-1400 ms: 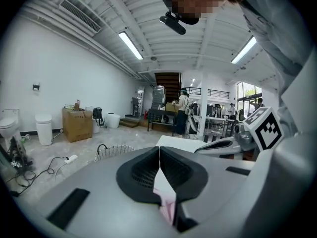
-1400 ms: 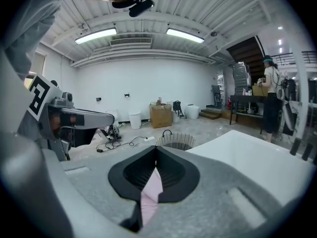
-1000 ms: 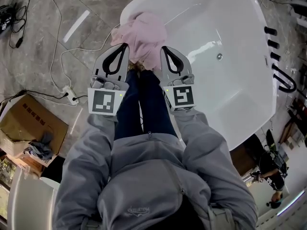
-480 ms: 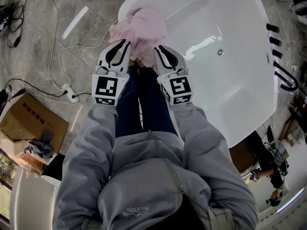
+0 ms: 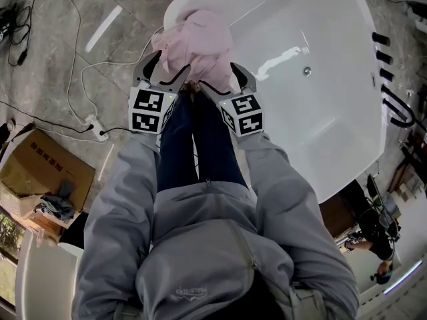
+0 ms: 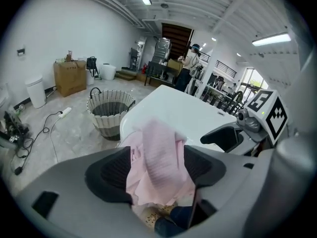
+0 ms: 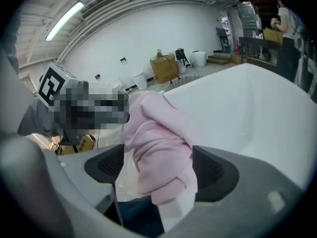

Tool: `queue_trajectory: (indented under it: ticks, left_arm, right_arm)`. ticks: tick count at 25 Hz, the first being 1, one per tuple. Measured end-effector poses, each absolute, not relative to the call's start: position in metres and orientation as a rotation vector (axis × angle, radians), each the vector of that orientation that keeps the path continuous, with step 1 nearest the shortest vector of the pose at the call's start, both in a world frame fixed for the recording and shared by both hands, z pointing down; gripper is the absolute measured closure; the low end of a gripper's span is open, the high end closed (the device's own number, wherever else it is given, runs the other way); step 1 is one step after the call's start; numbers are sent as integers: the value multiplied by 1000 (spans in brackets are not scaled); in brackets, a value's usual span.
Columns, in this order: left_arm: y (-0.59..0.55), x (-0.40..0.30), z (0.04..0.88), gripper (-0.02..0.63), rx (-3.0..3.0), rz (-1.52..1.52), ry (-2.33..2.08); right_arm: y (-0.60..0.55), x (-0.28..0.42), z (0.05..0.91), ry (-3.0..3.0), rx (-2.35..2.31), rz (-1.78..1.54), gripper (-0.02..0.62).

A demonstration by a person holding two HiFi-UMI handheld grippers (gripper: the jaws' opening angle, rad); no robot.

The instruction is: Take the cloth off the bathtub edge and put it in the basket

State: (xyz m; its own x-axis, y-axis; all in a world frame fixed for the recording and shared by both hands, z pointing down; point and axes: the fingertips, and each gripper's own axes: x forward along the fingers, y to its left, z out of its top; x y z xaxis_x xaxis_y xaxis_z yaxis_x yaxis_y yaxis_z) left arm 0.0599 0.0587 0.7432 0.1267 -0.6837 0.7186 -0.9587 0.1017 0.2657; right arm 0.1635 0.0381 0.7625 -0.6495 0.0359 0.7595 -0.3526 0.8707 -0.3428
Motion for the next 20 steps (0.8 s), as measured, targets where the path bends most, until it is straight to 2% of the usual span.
queue_trajectory:
  ticks: [3, 7, 15, 20]
  left_arm:
    - [60, 61, 760, 264, 1635, 508, -1571]
    - [61, 66, 781, 235, 1622, 560, -1495]
    - [57, 71, 799, 227, 1607, 580, -1402]
    - [53, 75, 803, 229, 1609, 571, -1360]
  right_arm:
    - [43, 170, 781, -2122, 188, 610, 151]
    - [45, 181, 804, -2015, 166, 631, 128]
    - [55, 179, 832, -1910, 118, 761, 124]
    - [52, 168, 829, -1946, 118, 707, 127]
